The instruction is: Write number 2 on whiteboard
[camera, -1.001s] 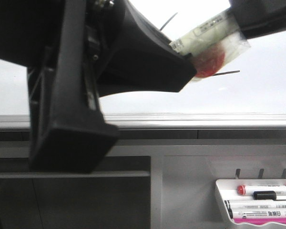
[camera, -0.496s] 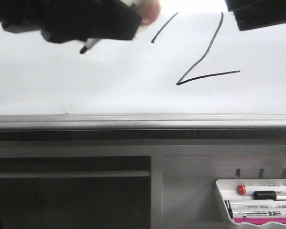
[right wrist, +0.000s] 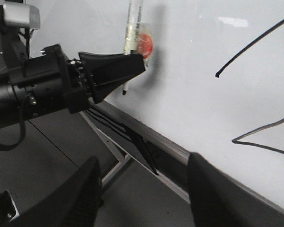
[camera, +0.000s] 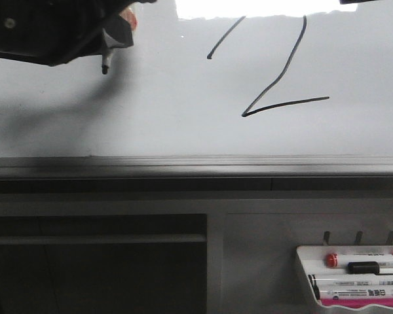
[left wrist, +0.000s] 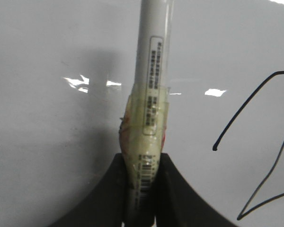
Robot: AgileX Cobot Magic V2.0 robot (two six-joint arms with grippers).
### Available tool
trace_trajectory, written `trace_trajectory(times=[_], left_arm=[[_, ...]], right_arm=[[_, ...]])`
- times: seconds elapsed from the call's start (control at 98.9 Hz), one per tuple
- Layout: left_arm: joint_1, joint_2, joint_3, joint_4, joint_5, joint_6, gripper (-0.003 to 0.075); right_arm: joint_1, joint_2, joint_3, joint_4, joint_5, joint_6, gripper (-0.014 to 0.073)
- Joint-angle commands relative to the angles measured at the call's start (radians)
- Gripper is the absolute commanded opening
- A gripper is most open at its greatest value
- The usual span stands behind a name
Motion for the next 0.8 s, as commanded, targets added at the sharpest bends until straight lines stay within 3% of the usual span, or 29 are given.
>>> trace_trajectory(times=[0.0,0.627,0.698,0.789], left_arm=[[0.001,0.024,-0.064,0.018,-0.086,-0.012,-0.0020],[0.013,0.110,-0.094,0.041,-0.120,-0.010,-0.0014],[0.022,0.110,-0.094,0.043,-0.110,-0.010,0.0024],[0.030,0.110,-0.094,0.043,-0.104,-0.010,0.0128]], right_arm=[[-0.003,-0.015,-0.025,0.055,0.003,-0.001,0.0362],[-0.003,-0.015,-0.025,0.044,-0.032,-0.001,0.0362],[-0.003,-0.015,-0.025,0.044,-0.032,-0.001,0.0362],[-0.003,-0.015,-0.025,0.044,-0.032,-0.001,0.0362]])
